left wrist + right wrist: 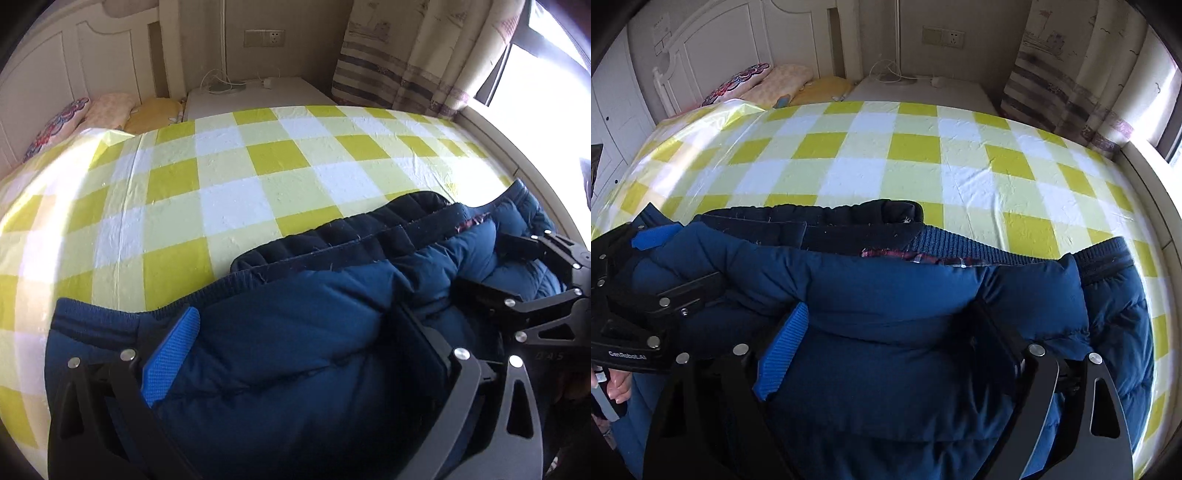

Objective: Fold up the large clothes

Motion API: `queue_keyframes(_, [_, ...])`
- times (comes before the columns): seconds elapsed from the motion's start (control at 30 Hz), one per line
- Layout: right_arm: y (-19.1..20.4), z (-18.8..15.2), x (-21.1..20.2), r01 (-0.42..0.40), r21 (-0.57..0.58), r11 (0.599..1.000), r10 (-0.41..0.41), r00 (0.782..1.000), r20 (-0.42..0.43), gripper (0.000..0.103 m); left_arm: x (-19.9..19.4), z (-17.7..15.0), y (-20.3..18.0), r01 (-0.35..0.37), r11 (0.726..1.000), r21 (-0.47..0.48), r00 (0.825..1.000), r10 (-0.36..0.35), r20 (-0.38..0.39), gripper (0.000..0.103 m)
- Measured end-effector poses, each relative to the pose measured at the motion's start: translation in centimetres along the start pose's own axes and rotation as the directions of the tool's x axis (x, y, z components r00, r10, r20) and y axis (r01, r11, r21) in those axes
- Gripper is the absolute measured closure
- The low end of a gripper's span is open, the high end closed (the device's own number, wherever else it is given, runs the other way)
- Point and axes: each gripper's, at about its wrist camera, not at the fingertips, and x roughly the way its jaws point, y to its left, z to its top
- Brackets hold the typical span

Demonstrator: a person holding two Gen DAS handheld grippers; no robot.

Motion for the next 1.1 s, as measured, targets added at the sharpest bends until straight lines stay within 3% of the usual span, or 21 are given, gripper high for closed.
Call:
queue_keyframes(0.13, [1.3, 0.3, -2.0, 0.08, -0.022, 0.997, -0.079, 0.996, 0.037, 0.019, -0.1, -0.3, 1.5, 0.037, 0.998, -0.057, 0.999, -0.035, 0.029, 0.002])
queue_keyframes(0.23, [2.5, 1.0, -2.9, 0.065, -0.028, 0.997, -0.063, 0.994, 0.089, 0.027, -0.3, -0.4, 2.2, 0.067, 0.994, -0.089, 0.997, -0.063, 0.046, 0.002])
queue_keyframes(0.37, [3.1, 1.1, 0.9, 0.088, -0.056, 0.995, -0.087, 0.996, 0.017, 0.027, -0.6, -0.6, 3.3, 0.121, 0.982, -0.141, 0.991, -0.112, 0.074, 0.003])
queue_keyframes(0.5, [3.3, 1.8, 0.1, 0.108, -0.06, 0.992, -0.11, 0.994, -0.025, 0.027, -0.5, -0.7, 4.2, 0.141, 0.974, -0.18, 0.989, -0.129, 0.075, 0.003])
queue_keyframes(0.53, [3.0, 2.2, -0.9, 0.11, -0.036, 0.993, -0.11, 0.994, 0.0, 0.027, -0.5, -0.8, 4.2, 0.141, 0.973, -0.182, 0.989, -0.129, 0.076, 0.003])
queue_keyframes(0.6, [2.2, 2.7, -2.0, 0.126, 0.002, 0.992, -0.126, 0.991, 0.04, 0.027, -0.5, -0.8, 4.2, 0.14, 0.973, -0.181, 0.989, -0.128, 0.074, 0.003])
queue_keyframes(0.67, [0.9, 2.7, -0.4, 0.194, 0.004, 0.981, -0.194, 0.981, 0.001, 0.027, -0.6, -0.8, 4.1, 0.136, 0.975, -0.178, 0.989, -0.124, 0.074, 0.003])
queue_keyframes(0.7, [0.3, 2.3, 0.9, 0.195, 0.003, 0.981, -0.195, 0.981, -0.019, 0.022, -0.6, -0.8, 4.1, 0.136, 0.975, -0.176, 0.989, -0.125, 0.074, 0.003])
queue_keyframes(0.77, [-1.3, 2.0, 2.0, 0.104, 0.083, 0.991, -0.103, 0.994, -0.023, 0.018, -0.6, -0.8, 4.1, 0.138, 0.975, -0.176, 0.989, -0.127, 0.074, 0.003])
queue_keyframes(0.83, [-1.5, 2.4, 1.3, 0.1, 0.079, 0.992, -0.099, 0.995, -0.018, 0.018, -0.6, -0.8, 4.0, 0.135, 0.975, -0.175, 0.99, -0.124, 0.071, 0.003])
queue_keyframes(0.93, [-3.5, 2.8, -1.4, 0.137, 0.129, 0.982, -0.143, 0.989, 0.033, 0.02, -0.6, -0.8, 3.9, 0.129, 0.977, -0.171, 0.991, -0.119, 0.068, 0.002])
queue_keyframes(1.03, [-7.7, 2.0, -2.8, 0.236, 0.213, 0.948, -0.244, 0.97, 0.015, 0.023, -0.6, -0.8, 3.9, 0.13, 0.977, -0.171, 0.991, -0.12, 0.068, 0.002])
queue_keyframes(1.1, [-9.9, 0.7, -2.7, 0.216, 0.272, 0.938, -0.227, 0.974, 0.008, 0.024, -0.6, -0.8, 3.9, 0.126, 0.978, -0.168, 0.991, -0.116, 0.067, 0.002])
